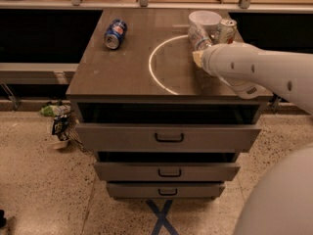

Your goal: Move water bottle near white bowl

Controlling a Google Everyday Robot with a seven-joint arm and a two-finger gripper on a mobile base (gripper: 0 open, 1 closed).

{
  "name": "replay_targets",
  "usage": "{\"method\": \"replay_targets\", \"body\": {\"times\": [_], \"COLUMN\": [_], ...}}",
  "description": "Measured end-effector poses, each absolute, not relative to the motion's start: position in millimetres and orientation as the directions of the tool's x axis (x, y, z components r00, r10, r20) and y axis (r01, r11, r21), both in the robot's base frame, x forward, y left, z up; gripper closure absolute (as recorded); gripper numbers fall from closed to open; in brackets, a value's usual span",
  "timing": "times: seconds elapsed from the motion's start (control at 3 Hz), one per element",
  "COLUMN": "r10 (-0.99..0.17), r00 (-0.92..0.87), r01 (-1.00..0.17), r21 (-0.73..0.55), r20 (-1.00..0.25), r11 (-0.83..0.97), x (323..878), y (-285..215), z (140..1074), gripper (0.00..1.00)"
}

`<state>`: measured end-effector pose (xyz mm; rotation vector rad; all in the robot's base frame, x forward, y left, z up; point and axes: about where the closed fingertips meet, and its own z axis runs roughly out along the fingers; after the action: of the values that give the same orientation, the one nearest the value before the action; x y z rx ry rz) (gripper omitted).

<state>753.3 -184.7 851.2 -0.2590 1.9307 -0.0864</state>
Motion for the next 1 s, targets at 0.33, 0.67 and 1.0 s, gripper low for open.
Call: {"method": "replay_targets", "body": {"times": [0.33,0.67,1.0], "r10": [-0.215,-0.212,-0.209], "r00": [-0.380,-0.396,-0.403], "r01": [-0.151,-0.174,-0.195], "r21": [-0.169,-0.153,-0.139], "r20": [-0.900,-0.894,-0.891], "r11": [0.974,0.973,0.971], "x": [754.5,752.8,750.4], "y": [-200.5,-200.7,-197.7], "z": [854.8,856.7,859.1], "gripper": [0.76,0.52,0.30]}}
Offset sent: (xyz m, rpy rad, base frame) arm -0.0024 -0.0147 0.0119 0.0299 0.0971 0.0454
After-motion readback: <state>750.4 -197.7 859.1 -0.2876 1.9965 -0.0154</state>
